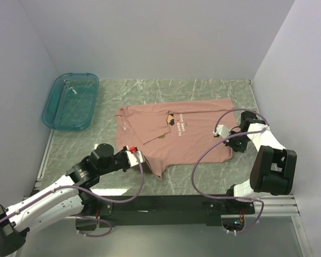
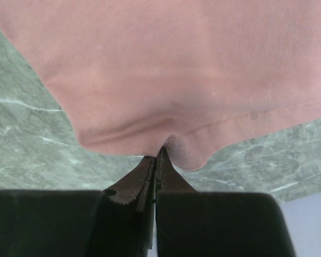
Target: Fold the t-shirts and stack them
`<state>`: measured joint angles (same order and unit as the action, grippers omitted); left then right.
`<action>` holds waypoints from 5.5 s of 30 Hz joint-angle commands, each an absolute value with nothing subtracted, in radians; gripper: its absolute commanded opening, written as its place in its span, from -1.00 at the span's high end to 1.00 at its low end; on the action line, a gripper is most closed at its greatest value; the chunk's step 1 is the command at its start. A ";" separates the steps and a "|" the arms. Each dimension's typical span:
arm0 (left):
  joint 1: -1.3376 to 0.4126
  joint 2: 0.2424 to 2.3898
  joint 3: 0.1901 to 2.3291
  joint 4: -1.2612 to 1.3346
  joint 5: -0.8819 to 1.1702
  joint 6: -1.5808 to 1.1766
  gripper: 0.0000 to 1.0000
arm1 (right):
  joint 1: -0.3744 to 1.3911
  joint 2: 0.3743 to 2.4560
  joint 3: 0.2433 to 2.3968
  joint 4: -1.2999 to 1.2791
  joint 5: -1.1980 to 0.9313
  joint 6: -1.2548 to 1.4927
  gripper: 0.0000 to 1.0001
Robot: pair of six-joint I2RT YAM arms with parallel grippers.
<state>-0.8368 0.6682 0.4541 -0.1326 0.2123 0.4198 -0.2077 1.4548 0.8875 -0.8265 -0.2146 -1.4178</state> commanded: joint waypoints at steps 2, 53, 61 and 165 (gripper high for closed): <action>-0.786 0.649 0.479 -0.057 0.225 0.393 0.99 | -0.218 1.482 0.952 -0.847 -0.259 -1.375 1.00; -0.364 1.078 0.747 0.172 0.301 0.330 0.99 | -0.288 1.816 1.357 -0.750 -0.318 -0.973 1.00; -0.356 1.147 0.767 0.193 0.318 0.337 0.99 | -0.288 1.868 1.431 -0.736 -0.308 -0.917 1.00; -0.307 1.293 0.785 0.253 0.328 0.356 0.99 | -0.256 2.034 1.585 -0.750 -0.333 -0.799 0.96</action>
<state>-0.3141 1.2861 0.7322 0.2127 0.3164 0.3565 -0.2672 2.0087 1.5345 -0.7666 -0.3470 -0.8165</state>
